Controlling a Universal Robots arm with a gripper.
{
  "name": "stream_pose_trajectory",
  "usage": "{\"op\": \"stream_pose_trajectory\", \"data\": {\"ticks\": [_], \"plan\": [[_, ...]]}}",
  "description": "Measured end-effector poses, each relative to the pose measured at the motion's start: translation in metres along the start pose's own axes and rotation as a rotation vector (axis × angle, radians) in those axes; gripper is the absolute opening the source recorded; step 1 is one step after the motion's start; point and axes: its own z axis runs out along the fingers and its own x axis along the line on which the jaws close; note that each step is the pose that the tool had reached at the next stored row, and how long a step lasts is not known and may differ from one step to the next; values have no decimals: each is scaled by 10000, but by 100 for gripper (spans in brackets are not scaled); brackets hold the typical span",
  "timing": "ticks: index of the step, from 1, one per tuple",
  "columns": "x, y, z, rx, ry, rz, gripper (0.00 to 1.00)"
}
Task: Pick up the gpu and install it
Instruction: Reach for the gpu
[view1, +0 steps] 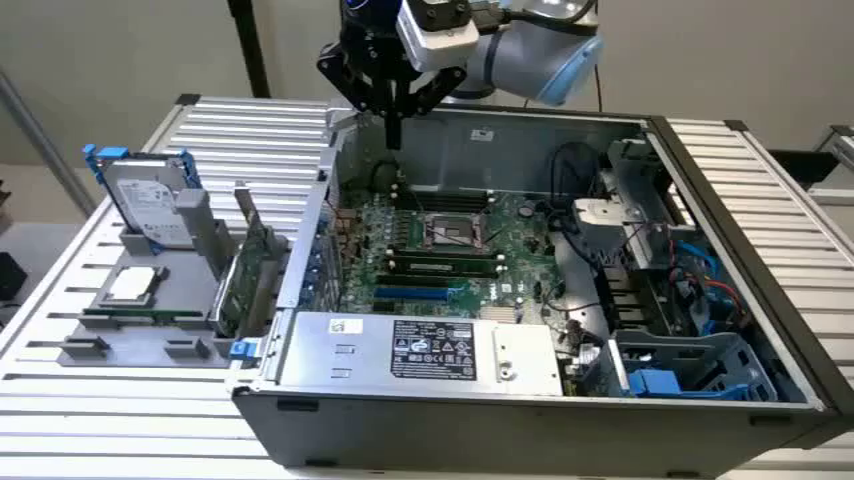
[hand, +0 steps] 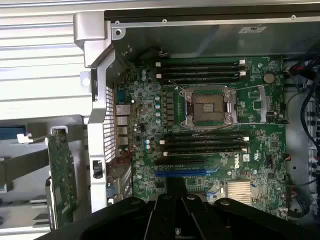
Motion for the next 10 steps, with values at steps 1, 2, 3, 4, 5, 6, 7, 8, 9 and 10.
{"op": "stream_pose_trajectory", "data": {"ticks": [1, 2, 3, 4, 5, 6, 7, 8, 9, 10], "plan": [[0, 0, 0, 0, 0, 0, 0], [0, 0, -1, 0, 0, 0, 0], [0, 0, -1, 0, 0, 0, 0], [0, 0, -1, 0, 0, 0, 0], [0, 0, -1, -1, 0, 0, 0], [0, 0, -2, 0, 0, 0, 0], [0, 0, -2, 0, 0, 0, 0], [0, 0, -3, 0, 0, 0, 0], [0, 0, -3, 1, 1, 0, 0], [0, 0, -3, 0, 0, 0, 0]]}}
